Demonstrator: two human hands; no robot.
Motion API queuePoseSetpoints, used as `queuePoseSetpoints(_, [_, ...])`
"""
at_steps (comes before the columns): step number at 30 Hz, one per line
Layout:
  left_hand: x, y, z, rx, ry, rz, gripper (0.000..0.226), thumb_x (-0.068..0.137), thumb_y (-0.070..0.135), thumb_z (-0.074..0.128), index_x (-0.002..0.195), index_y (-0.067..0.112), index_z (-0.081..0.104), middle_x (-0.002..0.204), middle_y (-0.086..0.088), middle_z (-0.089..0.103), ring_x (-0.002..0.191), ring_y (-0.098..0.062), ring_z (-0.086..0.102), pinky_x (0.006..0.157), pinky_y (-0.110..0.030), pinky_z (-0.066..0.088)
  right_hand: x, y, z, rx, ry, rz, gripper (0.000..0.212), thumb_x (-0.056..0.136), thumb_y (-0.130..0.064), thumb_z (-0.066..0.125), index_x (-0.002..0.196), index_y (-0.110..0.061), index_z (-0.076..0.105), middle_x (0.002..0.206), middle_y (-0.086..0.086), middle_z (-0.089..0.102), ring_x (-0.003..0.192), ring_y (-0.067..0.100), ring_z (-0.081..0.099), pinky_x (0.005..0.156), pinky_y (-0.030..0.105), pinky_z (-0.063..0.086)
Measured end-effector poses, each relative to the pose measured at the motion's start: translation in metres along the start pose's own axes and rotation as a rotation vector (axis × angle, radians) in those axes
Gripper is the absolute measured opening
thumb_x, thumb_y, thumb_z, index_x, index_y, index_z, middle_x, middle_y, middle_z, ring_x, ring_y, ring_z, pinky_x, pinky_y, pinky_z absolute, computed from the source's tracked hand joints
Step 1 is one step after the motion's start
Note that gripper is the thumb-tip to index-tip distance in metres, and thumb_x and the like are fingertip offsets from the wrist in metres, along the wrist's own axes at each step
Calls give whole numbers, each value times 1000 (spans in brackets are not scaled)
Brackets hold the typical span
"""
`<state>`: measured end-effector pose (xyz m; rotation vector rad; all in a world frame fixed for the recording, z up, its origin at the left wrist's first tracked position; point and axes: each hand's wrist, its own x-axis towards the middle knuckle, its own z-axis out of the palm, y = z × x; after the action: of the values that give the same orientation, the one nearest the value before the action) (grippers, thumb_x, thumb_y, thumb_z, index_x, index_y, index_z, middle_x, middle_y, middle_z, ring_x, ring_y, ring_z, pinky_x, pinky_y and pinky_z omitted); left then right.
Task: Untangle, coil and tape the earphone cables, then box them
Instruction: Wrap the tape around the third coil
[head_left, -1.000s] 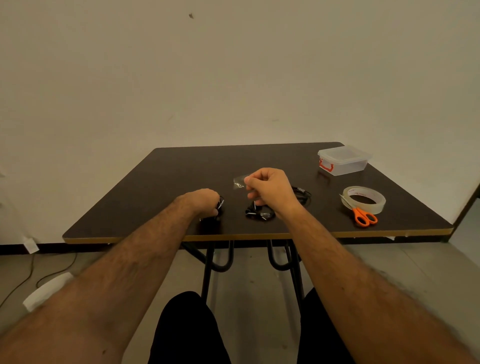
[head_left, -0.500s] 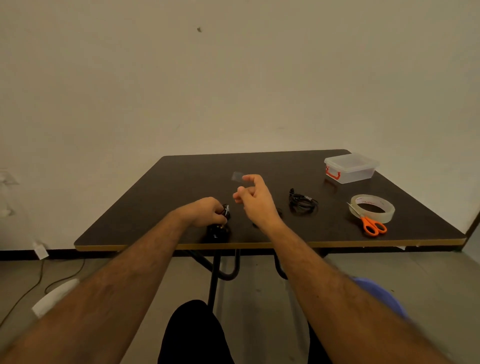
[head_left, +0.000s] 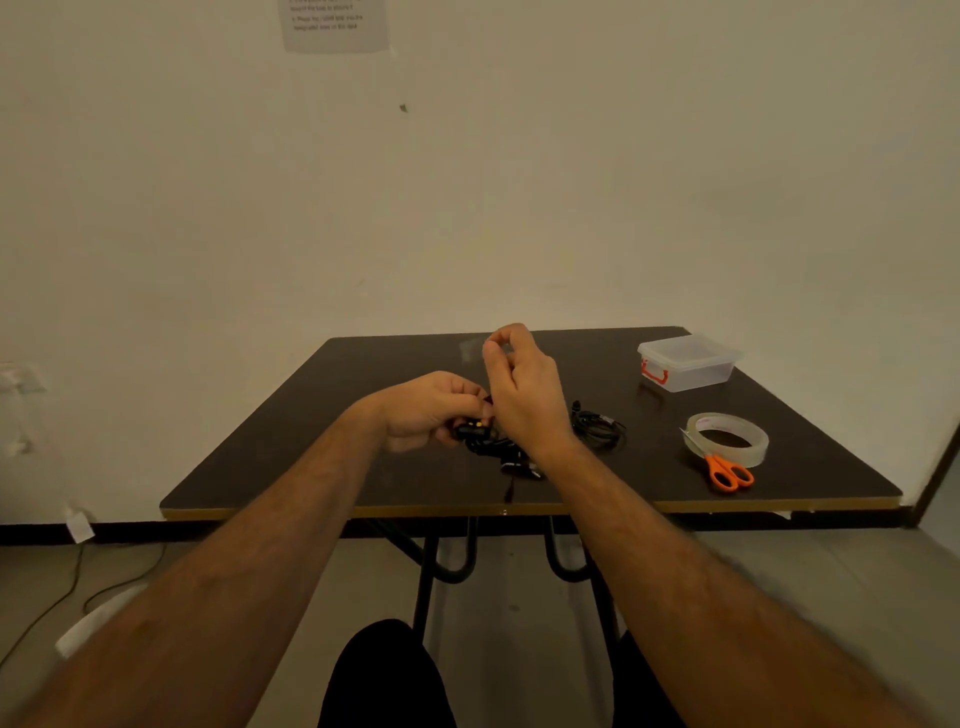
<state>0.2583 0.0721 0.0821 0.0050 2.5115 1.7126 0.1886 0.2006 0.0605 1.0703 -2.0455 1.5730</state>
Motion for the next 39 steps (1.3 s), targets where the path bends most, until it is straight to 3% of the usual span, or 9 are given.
queuePoseSetpoints(5, [-18,26,13,5,91,136,15,98,6,52,92,3,65,75,-6,56,53,-6,38,44,-16,29,7,-36,-27,-51,-24,-4,10,102,-28,46,101,-21,52,57,-6,56,47,5,53,45,24,47])
queuePoseSetpoints(12, [-38,45,39,200,225,259,24,104,16,45,103,10,69,72,18,69,65,6,56,64,-9,41,17,-64,-52,-364,-73,8,17,102,-33,43,102,-19,52,75,-5,59,70,14,61,56,32,50])
queuePoseSetpoints(15, [-40,38,48,155,257,217,26,104,21,44,110,12,68,103,4,73,92,-9,62,79,-22,46,19,-70,-55,-441,-67,3,17,103,-32,44,103,-16,52,75,-4,58,71,17,60,58,34,51])
queuePoseSetpoints(17, [-39,31,55,92,298,219,25,103,19,43,104,15,68,103,2,71,99,-14,63,84,-31,50,17,-72,-55,-471,-67,5,18,103,-31,44,104,-16,52,78,-2,59,72,17,60,56,31,47])
queuePoseSetpoints(20, [-38,23,64,11,381,274,31,104,15,37,89,13,65,92,-5,67,90,-19,63,84,-39,54,14,-72,-53,-454,-61,33,17,103,-33,44,105,-17,51,77,-4,59,70,13,59,53,27,44])
queuePoseSetpoints(26, [-40,23,82,-204,559,402,35,102,7,39,74,8,60,73,-2,64,72,-12,64,67,-27,56,8,-71,-53,-304,8,86,14,103,-33,45,103,-20,50,73,-6,58,61,7,56,48,21,38])
queuePoseSetpoints(30, [-36,27,93,-417,575,411,44,103,11,36,62,15,53,64,-1,57,66,-12,56,74,-37,50,8,-71,-52,-207,34,102,14,103,-35,46,103,-22,51,80,-4,63,66,9,59,53,21,40])
queuePoseSetpoints(34, [-33,31,96,-395,578,365,37,103,16,34,74,4,54,77,-16,55,77,-27,56,82,-48,54,13,-69,-58,-208,-10,114,25,102,-39,43,109,-19,54,84,-4,63,69,9,57,59,25,41])
queuePoseSetpoints(39, [-35,38,96,-429,582,319,35,102,14,33,73,11,51,70,-8,54,74,-22,62,77,-43,57,19,-70,-75,-115,-195,166,30,102,-45,42,110,-19,54,80,0,65,59,11,60,57,29,49])
